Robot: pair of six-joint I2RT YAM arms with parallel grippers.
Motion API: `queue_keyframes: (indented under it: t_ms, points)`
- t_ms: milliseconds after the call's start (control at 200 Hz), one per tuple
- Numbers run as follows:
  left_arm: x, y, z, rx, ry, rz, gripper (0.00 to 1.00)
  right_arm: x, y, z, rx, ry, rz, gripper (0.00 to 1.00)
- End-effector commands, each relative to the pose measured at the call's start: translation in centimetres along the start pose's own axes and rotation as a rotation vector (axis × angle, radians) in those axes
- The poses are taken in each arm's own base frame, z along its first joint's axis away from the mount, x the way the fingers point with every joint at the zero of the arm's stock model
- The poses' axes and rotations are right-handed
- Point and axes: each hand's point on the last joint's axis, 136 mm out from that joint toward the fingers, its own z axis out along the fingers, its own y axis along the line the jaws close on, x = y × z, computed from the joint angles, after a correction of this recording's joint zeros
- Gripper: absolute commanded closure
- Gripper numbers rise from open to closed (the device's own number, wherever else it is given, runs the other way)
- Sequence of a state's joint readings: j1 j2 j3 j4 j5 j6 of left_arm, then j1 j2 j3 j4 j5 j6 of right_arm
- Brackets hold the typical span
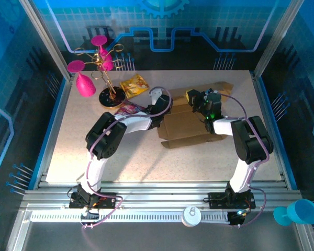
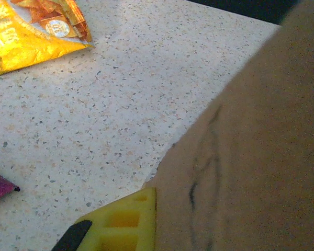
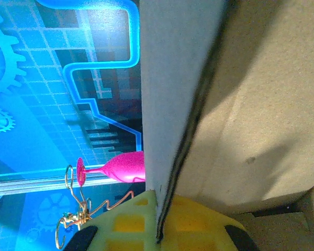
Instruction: Fold the paper box
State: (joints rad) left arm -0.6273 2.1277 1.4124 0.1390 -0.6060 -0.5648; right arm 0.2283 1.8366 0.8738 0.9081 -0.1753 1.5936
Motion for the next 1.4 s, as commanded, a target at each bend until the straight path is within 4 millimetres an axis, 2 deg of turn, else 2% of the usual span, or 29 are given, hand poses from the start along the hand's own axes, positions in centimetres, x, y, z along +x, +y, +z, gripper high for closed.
queue_keyframes:
  t_ms: [0, 95, 120, 270, 390, 435, 445, 465, 520, 665, 795, 981, 1176, 1291, 1396]
  points:
    - [-0.3, 2.3, 1.1, -0.082, 0.008, -0.020, 1.00, 1.0, -1.2, -0.2, 0.061, 0.040, 0.013, 1.00]
    - [-0.4, 2.5, 0.9, -0.089, 0.010, -0.003, 1.00, 0.5, -0.8, -0.5, 0.068, 0.013, -0.002, 1.00]
    - [-0.5, 2.4, 0.7, -0.084, 0.009, 0.002, 1.00, 0.4, -0.5, -0.6, 0.068, 0.003, -0.007, 0.97]
    - [-1.5, 2.1, 0.0, -0.066, -0.002, 0.028, 1.00, -0.7, 1.3, -2.2, 0.089, -0.070, -0.043, 0.62]
    - [-2.9, 1.5, -0.8, -0.029, 0.004, 0.038, 1.00, -1.7, 3.7, -4.6, 0.114, -0.141, -0.092, 0.43]
    - [-3.6, 1.2, -1.2, -0.012, 0.017, 0.039, 1.00, -2.0, 4.0, -5.9, 0.155, -0.158, -0.117, 0.38]
    - [-3.7, 1.1, -1.3, -0.006, 0.023, 0.039, 1.00, -2.2, 5.1, -6.0, 0.143, -0.166, -0.129, 0.36]
    - [-4.0, 1.1, -1.5, 0.000, 0.030, 0.039, 1.00, -2.4, 5.7, -6.5, 0.160, -0.173, -0.142, 0.34]
    - [-4.8, 0.9, -2.1, 0.017, 0.051, 0.039, 1.00, -2.9, 6.3, -8.4, 0.229, -0.198, -0.171, 0.28]
    - [-6.3, 0.8, -4.2, 0.051, 0.122, 0.037, 1.00, -4.8, 8.9, -13.3, 0.307, -0.250, -0.251, 0.26]
    - [-7.3, 0.3, -6.4, 0.106, 0.195, 0.010, 1.00, -6.3, 10.1, -17.1, 0.385, -0.263, -0.290, 0.31]
    - [-8.8, 0.1, -9.5, 0.138, 0.291, -0.020, 1.00, -7.0, 13.1, -21.1, 0.428, -0.269, -0.351, 0.35]
    - [-9.3, -0.3, -12.7, 0.159, 0.399, -0.018, 1.00, -6.2, 16.9, -22.0, 0.395, -0.226, -0.429, 0.35]
    - [-9.6, 0.1, -14.2, 0.147, 0.431, -0.022, 1.00, -5.8, 18.7, -21.8, 0.374, -0.197, -0.445, 0.37]
    - [-10.2, -0.1, -15.3, 0.167, 0.420, -0.011, 1.00, -6.0, 19.5, -21.1, 0.365, -0.177, -0.463, 0.38]
